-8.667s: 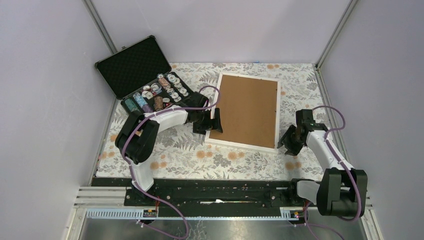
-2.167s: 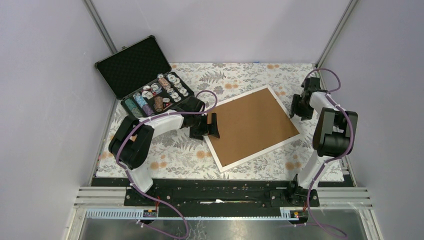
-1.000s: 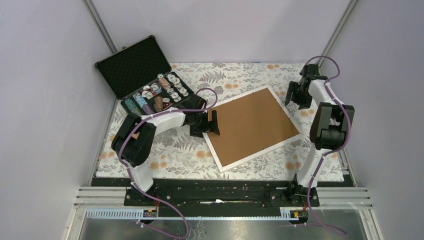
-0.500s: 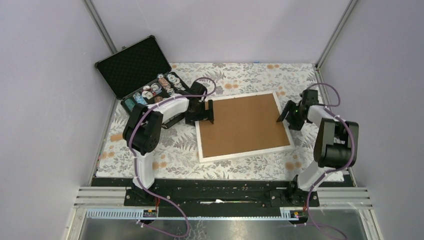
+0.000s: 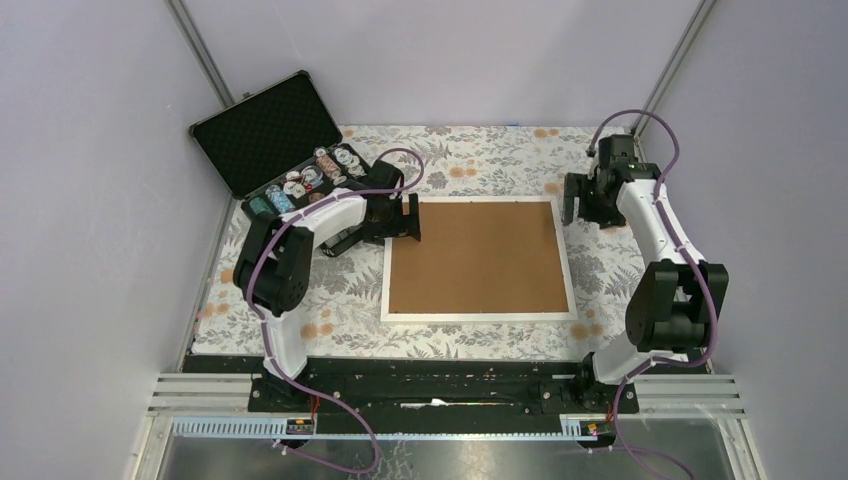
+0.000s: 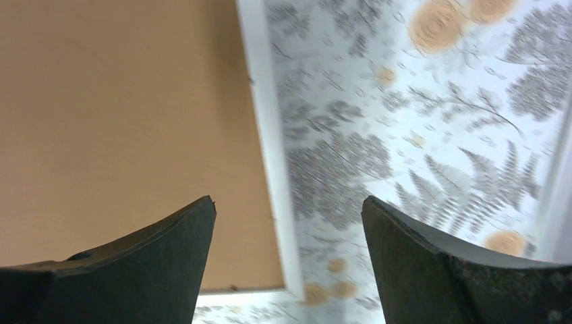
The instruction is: Put the photo into the frame
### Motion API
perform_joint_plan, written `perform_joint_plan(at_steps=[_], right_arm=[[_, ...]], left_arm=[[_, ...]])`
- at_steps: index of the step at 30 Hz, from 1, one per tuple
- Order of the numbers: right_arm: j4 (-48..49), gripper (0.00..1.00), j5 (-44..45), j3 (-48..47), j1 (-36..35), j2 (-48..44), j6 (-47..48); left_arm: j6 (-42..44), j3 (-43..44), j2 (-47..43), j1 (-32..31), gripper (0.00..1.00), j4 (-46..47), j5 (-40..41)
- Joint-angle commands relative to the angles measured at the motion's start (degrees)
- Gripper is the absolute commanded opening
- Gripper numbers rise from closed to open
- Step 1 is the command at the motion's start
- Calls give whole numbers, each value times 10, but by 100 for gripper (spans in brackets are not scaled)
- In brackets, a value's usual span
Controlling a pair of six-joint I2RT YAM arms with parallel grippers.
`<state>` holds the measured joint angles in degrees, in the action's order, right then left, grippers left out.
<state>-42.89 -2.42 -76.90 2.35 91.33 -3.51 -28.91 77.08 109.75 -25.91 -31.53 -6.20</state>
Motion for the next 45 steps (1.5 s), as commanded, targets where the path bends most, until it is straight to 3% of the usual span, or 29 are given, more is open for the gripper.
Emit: perform_joint_plan(at_steps=[1,14,26,36,45], right_arm=[[-106,86,129,29,-5,-1,118],[-58,77,110,119,-41,33,101],[-43,73,169,97,-49,80,43],[-17,67,102,157,-53,69,39],[-12,69,87,172,-56,34,10]], left_arm=[[-32,-11,-42,-3,99,47,-16],[-48,-28,-40,-7,99,67,-48],[-44,-28,-31,-7,99,65,-35],[-42,-25,-31,-7,99,62,-32],[-50,-28,-27,-7,99,65,-42]])
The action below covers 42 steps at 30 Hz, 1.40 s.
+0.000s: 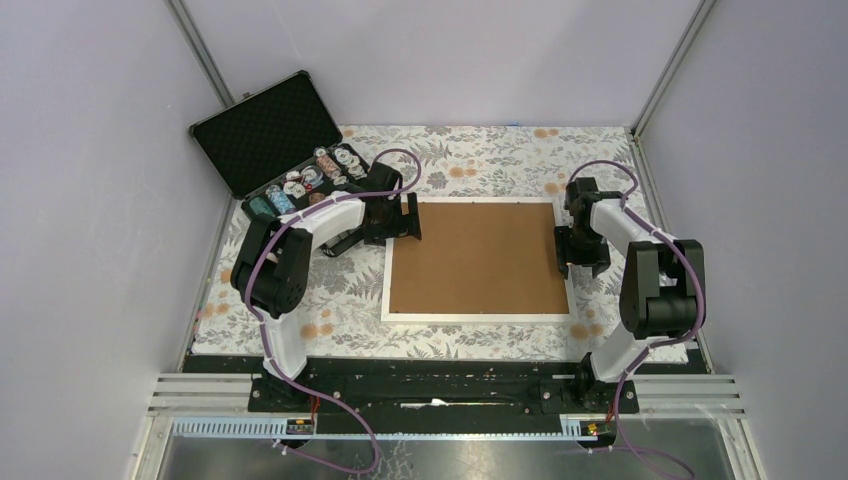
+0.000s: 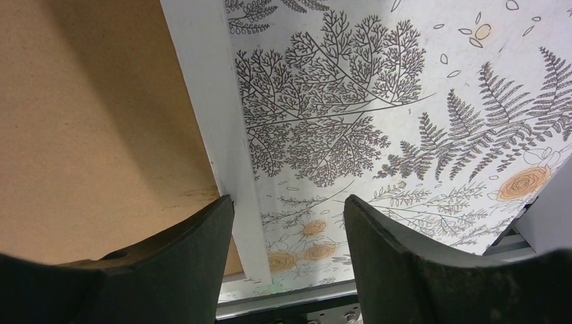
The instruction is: Put the photo into the frame
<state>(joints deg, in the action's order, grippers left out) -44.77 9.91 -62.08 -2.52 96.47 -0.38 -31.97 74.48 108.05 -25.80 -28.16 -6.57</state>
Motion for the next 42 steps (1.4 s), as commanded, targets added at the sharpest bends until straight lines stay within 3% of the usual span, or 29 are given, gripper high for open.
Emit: perform_joint_plan(at_steps=[1,8,15,32,38,41,42], right_arm=[[15,70,-40,27,-8,-16,-23],[34,64,-96,23,-8,-1,-37],[69,51,-180,41,-13,20,-70],[145,49,-118,46,-143,116,-228],[125,59,-122,13,-95,-11,-203],[132,75,-129,-9,-28,-74,-174],[140,76,-143,-14,-6,-82,-158]], left_arm=[[-20,-3,-11,-8,99,32,-39],[-38,-21,-6,-16,99,49,-62],[-65,-39,7,-20,99,69,-96],[-68,-40,10,-30,99,77,-111],[-54,-33,4,-30,99,68,-92],[-52,-29,2,-30,99,65,-91],[-51,-29,1,-30,99,65,-91]])
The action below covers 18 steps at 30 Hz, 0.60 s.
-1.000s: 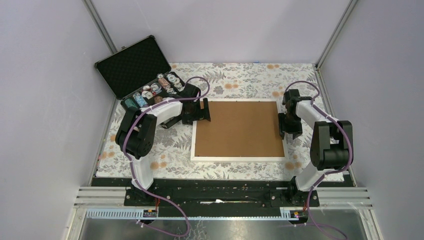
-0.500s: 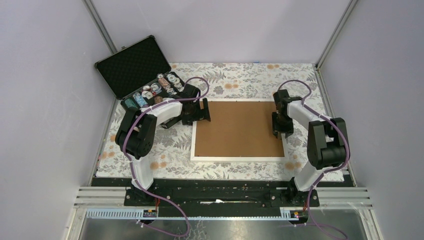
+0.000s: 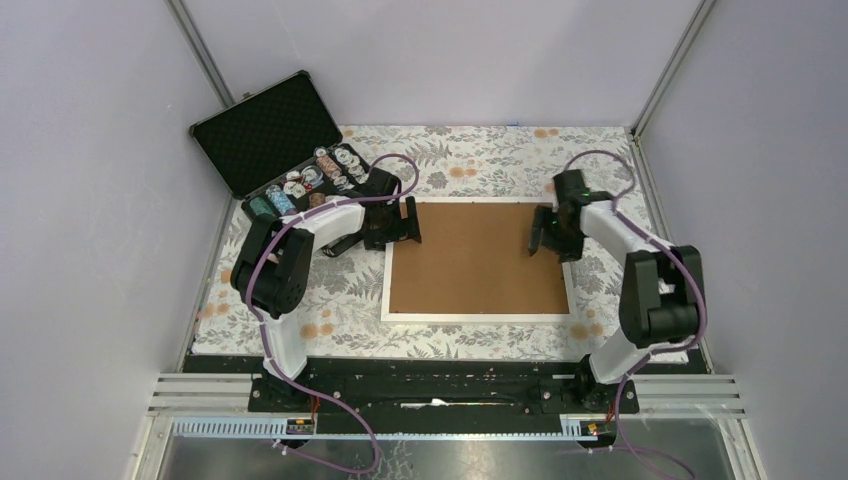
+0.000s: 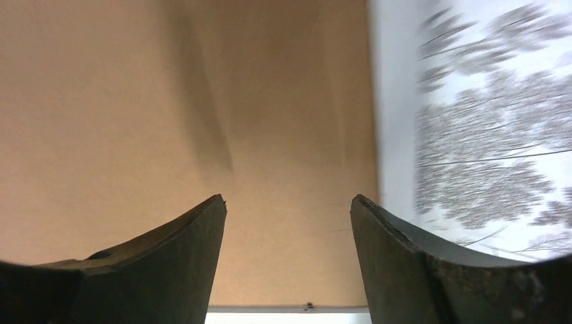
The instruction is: Put the photo into the frame
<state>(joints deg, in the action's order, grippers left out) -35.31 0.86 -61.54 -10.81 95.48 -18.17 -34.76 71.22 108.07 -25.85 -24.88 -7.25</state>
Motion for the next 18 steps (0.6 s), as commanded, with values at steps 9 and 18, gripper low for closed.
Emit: perform_joint_plan(at_steps=[9,18], right_arm=[[12,53,-87,-108,159,61,118],[17,45,-79,-132,189,83,123]], left_arm=[[-16,7,0,-30,99,26,-70],[-14,8,3,-29,99,24,-65]])
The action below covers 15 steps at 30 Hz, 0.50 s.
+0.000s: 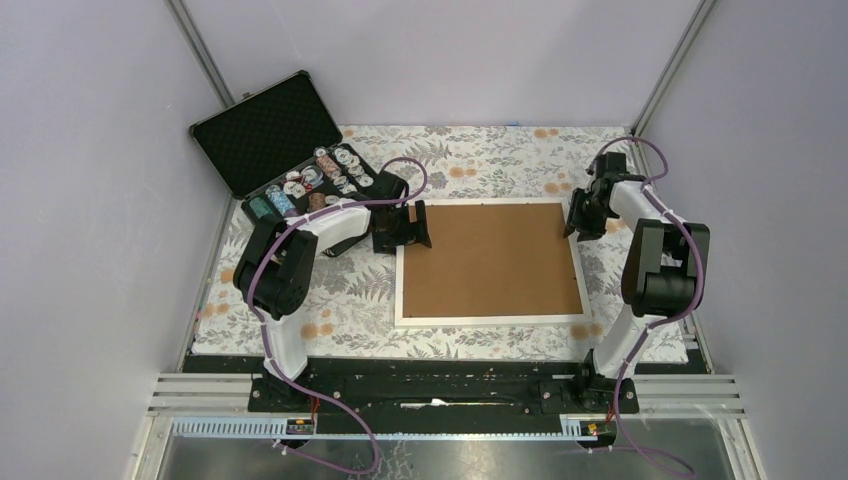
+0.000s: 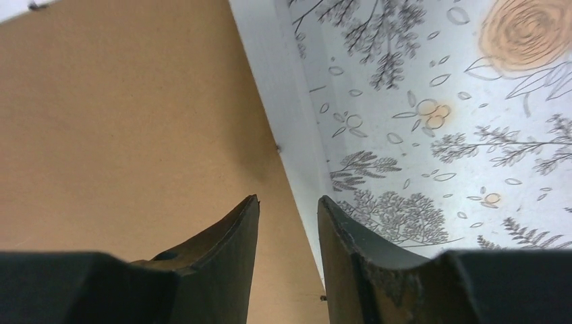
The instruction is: Put the photo into the frame
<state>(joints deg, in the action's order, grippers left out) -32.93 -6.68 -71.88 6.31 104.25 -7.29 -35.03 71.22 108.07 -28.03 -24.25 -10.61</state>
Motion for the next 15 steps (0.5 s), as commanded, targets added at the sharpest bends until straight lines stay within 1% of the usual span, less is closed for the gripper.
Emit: perform_joint_plan(at_steps=[1,6,10,15], right_arm=[[-7,46,1,-30,23,-7,14],[-9,47,-8,-50,34,17,29],[1,44,-27,-69,34,45,32],[-6,41,-26,-82,34,68,37]], left_arm=[[-11,8,4,-7,99,17,-31],[-12,10,6,-6,99,14,-34],[-11,10,4,-6,99,15,-32],[-11,10,4,-5,99,15,-33]])
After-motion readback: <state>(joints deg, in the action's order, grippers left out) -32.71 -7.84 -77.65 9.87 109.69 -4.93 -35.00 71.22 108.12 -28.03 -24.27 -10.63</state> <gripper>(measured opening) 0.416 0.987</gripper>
